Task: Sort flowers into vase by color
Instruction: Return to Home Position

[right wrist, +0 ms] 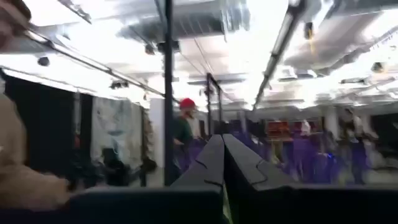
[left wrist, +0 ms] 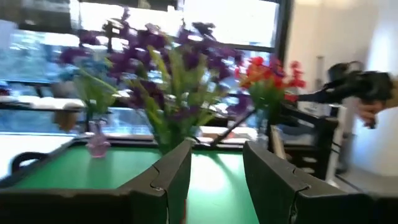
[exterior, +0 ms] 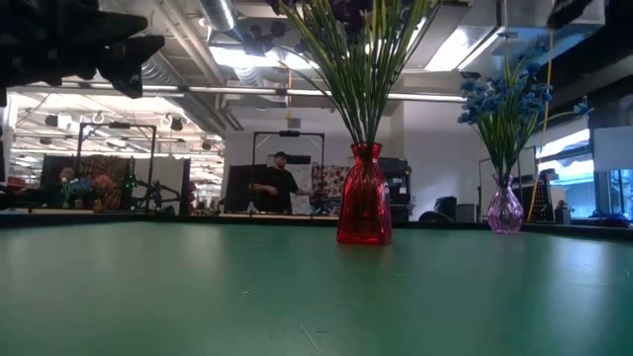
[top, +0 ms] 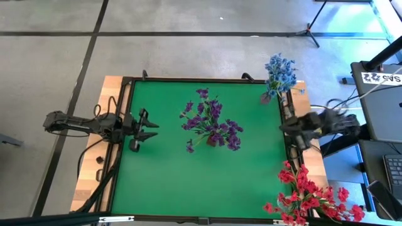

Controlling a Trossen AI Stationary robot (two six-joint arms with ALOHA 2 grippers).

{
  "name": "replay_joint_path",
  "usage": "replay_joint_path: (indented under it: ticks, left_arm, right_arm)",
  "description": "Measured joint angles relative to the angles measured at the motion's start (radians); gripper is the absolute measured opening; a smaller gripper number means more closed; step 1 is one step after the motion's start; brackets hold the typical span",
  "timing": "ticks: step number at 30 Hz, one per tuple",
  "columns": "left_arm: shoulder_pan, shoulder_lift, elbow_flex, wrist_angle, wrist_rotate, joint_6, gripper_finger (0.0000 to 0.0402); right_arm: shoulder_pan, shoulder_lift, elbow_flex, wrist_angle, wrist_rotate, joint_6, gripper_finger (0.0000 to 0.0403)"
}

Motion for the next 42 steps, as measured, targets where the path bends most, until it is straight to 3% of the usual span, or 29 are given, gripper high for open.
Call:
replay_joint_path:
  ticks: [3, 7, 11, 14, 23, 26, 32, 35, 42]
  left_arm:
    - [0.0, 0.0, 0.0, -0.007, 0.059, 0.022, 0.0143]
    - [0.006, -0.008, 0.001, -0.021, 0.065, 0.03, 0.0143]
    - [0.019, -0.022, 0.001, -0.055, 0.08, 0.025, 0.0143]
    - [0.044, -0.029, 0.001, -0.067, 0.081, 0.006, 0.0143]
    - [0.236, -0.058, 0.001, -0.256, 0.203, -0.08, 0.0143]
    - [0.241, -0.061, 0.001, -0.255, 0.158, -0.061, 0.0143]
    - [0.24, -0.053, 0.002, -0.358, 0.178, -0.019, 0.0143]
    - [0.229, -0.045, 0.002, -0.358, 0.178, -0.009, 0.0143]
    - [0.221, -0.045, 0.002, -0.35, 0.178, -0.088, 0.0143]
  right_arm:
    - [0.0, 0.057, -0.249, 0.309, 0.043, 0.004, 0.0001]
    - [-0.017, 0.1, -0.251, 0.24, 0.14, 0.024, 0.0001]
    - [-0.118, 0.084, -0.257, 0.315, 0.203, -0.065, 0.0001]
    - [-0.211, 0.055, -0.257, 0.268, 0.186, -0.071, 0.0001]
    - [-0.435, 0.026, -0.259, 0.145, -0.095, -0.003, 0.0001]
    - [-0.46, 0.027, -0.259, 0.084, -0.137, 0.01, 0.0001]
    - [-0.459, 0.027, -0.26, -0.156, -0.158, 0.108, 0.0001]
    - [-0.459, 0.027, -0.26, -0.177, -0.164, 0.082, 0.0001]
    - [-0.459, 0.031, -0.261, -0.208, 0.018, 0.028, 0.0001]
